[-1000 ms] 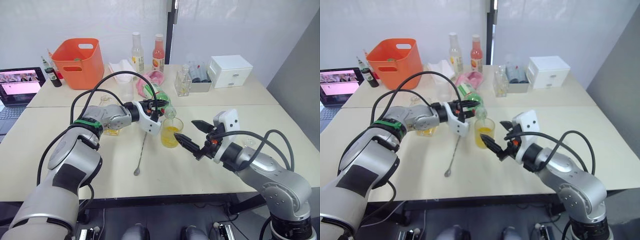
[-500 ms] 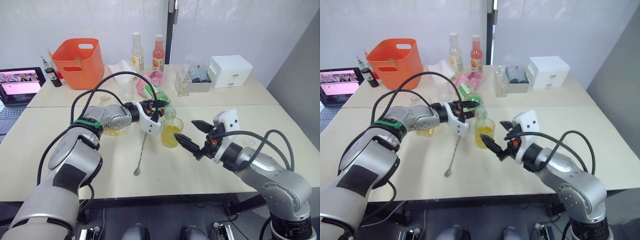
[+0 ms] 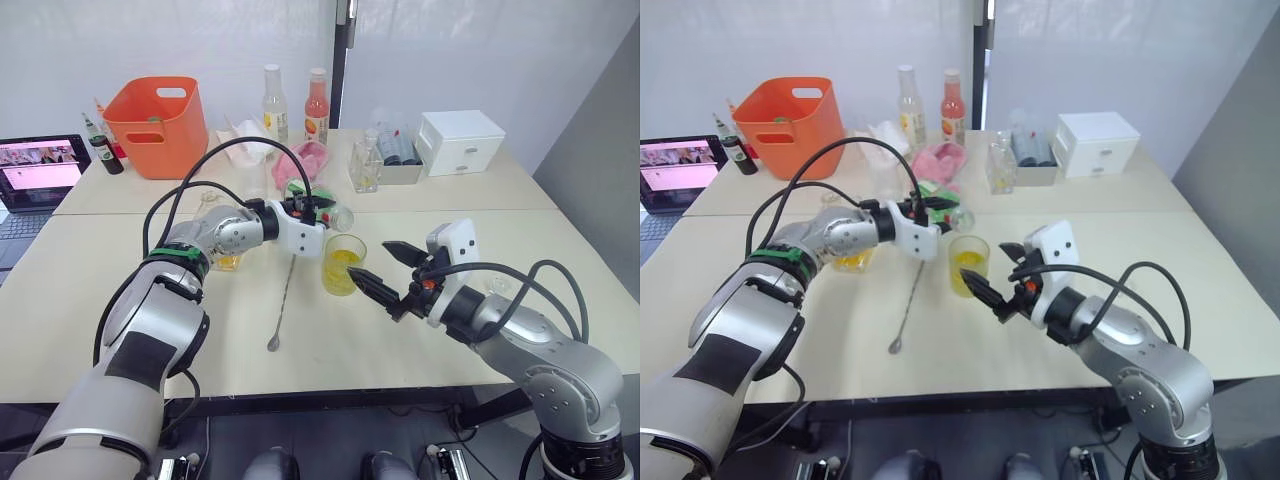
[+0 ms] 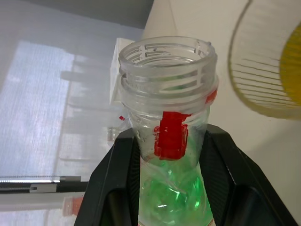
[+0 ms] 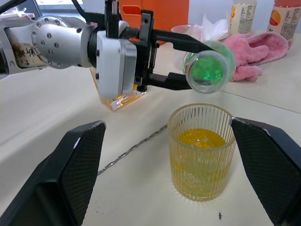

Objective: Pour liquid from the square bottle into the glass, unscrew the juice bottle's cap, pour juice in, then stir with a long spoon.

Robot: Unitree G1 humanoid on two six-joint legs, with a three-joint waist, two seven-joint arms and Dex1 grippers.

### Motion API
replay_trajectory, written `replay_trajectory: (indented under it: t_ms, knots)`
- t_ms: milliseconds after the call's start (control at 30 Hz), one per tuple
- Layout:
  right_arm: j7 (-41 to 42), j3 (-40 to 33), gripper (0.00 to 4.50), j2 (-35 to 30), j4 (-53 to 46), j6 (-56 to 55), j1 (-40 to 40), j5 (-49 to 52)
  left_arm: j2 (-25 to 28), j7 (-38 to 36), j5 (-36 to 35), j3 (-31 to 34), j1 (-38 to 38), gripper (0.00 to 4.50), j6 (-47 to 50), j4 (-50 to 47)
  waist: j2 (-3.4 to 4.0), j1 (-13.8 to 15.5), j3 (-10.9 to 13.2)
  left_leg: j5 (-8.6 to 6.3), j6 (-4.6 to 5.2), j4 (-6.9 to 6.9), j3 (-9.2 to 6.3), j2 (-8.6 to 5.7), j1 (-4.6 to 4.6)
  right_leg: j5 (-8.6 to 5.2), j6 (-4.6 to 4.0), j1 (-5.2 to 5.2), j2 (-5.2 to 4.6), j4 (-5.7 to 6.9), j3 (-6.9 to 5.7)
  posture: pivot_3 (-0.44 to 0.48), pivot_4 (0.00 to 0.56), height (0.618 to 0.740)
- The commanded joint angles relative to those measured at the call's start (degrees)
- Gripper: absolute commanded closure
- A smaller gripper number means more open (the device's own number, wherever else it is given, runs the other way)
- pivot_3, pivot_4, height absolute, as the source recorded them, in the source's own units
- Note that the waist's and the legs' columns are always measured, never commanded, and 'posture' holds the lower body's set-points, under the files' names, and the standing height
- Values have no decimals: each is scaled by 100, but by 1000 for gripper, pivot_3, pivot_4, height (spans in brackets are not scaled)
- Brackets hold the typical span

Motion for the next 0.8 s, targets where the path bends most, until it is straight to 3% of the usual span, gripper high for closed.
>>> replay_trajectory:
  t_ms: [33,233,500,633,800]
  knots:
    - [34,-154,23,-36,-102,-86,-43,23,38,-928,-942,628,-177,3082,149,-296,0,-1,0,0,0,0,0,0,1,0,0,0,0,0,0,0,150,740]
    - [126,-155,23,-105,-21,-70,-149,17,172,-3322,-2575,1565,-236,3082,1220,-882,0,-10,0,1,-1,4,0,0,-1,0,0,0,0,2,0,0,150,740]
    - [595,-284,23,-607,364,-233,-243,-248,809,-5682,-4278,2323,329,3082,4398,-2749,0,-56,0,1,-1,4,-6,2,1,0,0,1,0,4,2,0,150,740]
    - [1037,-337,23,-952,650,-393,-228,-435,1358,-6155,-4930,2535,871,3082,6259,-4070,1,-111,0,1,-2,3,-9,2,1,0,0,0,1,4,4,0,150,740]
    - [1515,-367,23,-1207,1019,-559,-321,-572,2056,-6071,-5703,2998,1724,3082,8106,-5543,1,-120,0,2,-4,4,-17,8,2,-1,1,1,1,6,6,0,150,740]
